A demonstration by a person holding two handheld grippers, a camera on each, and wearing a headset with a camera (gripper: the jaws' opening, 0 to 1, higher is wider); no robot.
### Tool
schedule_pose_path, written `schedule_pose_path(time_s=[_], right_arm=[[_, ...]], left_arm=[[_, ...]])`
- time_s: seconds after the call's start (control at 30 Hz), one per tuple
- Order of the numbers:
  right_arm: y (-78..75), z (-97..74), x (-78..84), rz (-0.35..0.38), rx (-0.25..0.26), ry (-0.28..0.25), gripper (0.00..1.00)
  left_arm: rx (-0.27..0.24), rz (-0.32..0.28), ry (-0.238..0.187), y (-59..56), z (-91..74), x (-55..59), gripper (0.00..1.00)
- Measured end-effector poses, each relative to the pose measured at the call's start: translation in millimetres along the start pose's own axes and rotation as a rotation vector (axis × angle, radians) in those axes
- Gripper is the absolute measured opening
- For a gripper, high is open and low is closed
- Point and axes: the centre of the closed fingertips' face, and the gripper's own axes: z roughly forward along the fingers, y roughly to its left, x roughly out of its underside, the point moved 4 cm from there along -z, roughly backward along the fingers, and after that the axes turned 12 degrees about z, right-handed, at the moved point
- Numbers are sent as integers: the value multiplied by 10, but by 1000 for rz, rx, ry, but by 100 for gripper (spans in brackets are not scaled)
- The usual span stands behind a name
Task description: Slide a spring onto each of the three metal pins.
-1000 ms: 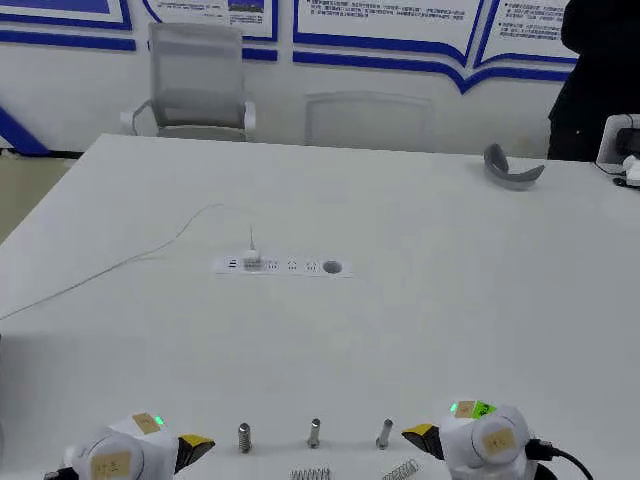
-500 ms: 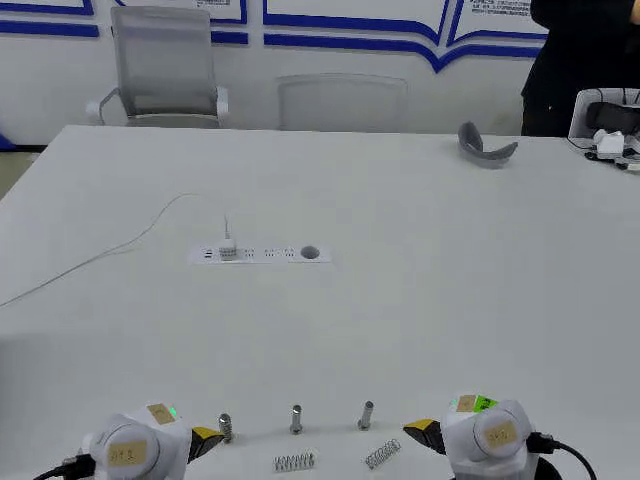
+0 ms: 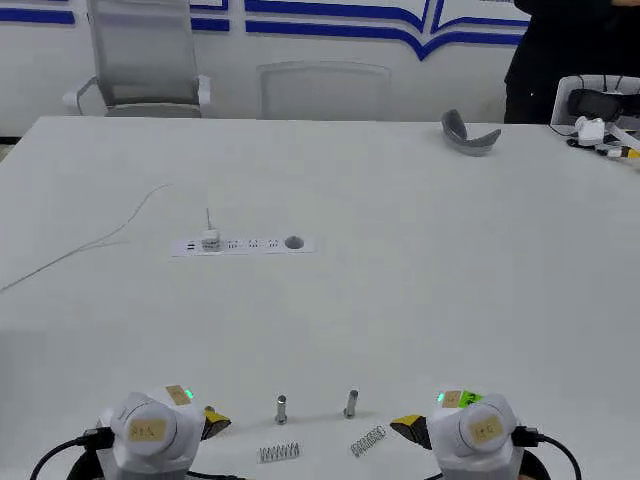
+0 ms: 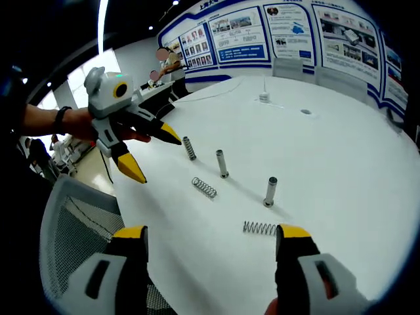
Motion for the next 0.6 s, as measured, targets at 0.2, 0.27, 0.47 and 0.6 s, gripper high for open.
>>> schedule_pose_path(time_s=[0.2,0.27,0.47,0.6], right_arm=[[-2,-19,59,2,-1,11,81],[-11,-27,77,4,0,14,81],[-24,-40,115,13,-2,20,81],[-20,-38,124,17,-6,21,81]], left_arm=[[24,53,45,2,129,32,61],[36,71,59,-7,172,38,60],[66,138,106,5,323,68,52],[78,149,118,26,410,60,49]])
